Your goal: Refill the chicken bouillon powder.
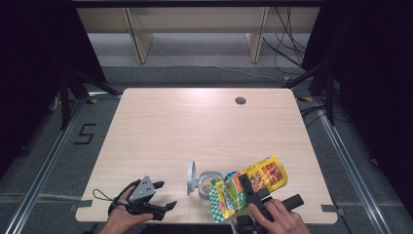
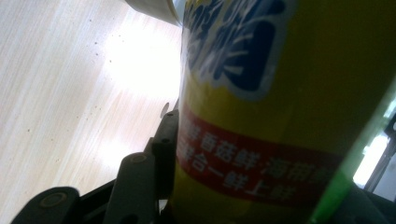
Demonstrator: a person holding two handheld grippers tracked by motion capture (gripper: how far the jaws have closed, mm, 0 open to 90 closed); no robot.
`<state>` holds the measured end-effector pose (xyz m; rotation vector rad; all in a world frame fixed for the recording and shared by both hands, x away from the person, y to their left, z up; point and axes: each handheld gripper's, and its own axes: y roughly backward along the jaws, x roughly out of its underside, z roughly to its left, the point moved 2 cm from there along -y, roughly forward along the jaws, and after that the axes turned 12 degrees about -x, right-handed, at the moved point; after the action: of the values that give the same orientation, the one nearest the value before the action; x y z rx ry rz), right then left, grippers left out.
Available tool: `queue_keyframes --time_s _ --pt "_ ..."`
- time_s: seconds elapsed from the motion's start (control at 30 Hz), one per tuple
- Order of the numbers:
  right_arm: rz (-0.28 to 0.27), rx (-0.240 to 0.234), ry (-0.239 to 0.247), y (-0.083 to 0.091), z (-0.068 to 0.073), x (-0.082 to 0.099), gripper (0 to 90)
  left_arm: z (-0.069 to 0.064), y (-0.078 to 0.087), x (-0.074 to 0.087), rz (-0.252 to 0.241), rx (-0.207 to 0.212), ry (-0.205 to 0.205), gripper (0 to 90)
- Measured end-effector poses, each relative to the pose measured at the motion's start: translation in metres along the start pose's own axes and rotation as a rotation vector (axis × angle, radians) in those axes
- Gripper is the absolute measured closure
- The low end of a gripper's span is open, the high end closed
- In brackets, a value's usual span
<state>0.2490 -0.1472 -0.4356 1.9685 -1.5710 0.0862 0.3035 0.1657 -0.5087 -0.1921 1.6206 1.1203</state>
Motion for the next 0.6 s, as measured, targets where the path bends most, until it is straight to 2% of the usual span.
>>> queue_keyframes --time_s 0.03,0.07,0.1,0.17,0.2,0.27,0.3,0.37,0.4,0.47,0.5,0.6 --pt "0.0 -0.001 -0.011 0.0 0.001 0.001 57.4 0.0 0.0 0.0 0.001 0.001 -0.001 19.5" --pt "0.01 -0.002 -0.072 0.0 0.006 0.002 57.4 0.0 0.0 0.0 0.001 0.001 -0.004 19.5" --pt "0.012 0.004 -0.017 0.0 0.002 0.001 57.4 0.0 0.0 0.0 0.004 -0.002 -0.007 19.5" --pt "0.018 0.004 -0.012 0.0 0.001 0.002 57.4 0.001 0.0 0.0 0.006 -0.005 -0.009 19.5" --pt "0.015 0.007 -0.011 0.0 0.001 0.002 57.4 0.002 0.0 0.0 0.015 -0.008 -0.025 19.5" --pt "0.017 0.01 0.042 0.0 -0.001 0.003 57.4 0.002 0.0 0.0 0.017 -0.003 -0.019 19.5" --pt "0.019 0.011 0.07 0.0 -0.003 0.003 57.4 0.0 -0.001 0.0 0.005 0.006 0.002 19.5" --pt "0.02 0.016 0.074 0.0 -0.003 0.002 57.4 0.003 0.0 0.0 0.008 0.004 -0.04 19.5" --pt "0.023 0.02 0.083 0.0 -0.004 0.002 57.5 0.002 -0.001 0.0 0.004 0.007 -0.027 19.5" --pt "0.023 0.018 0.09 0.0 -0.005 0.001 57.6 0.002 0.0 0.0 0.005 0.006 -0.03 19.5" --pt "0.019 0.02 0.095 0.0 -0.005 0.001 58.0 0.001 0.0 0.001 0.01 0.006 0.003 19.5" --pt "0.02 0.021 0.106 0.0 -0.006 0.002 58.7 0.002 0.0 0.0 0.017 0.003 -0.01 19.5"
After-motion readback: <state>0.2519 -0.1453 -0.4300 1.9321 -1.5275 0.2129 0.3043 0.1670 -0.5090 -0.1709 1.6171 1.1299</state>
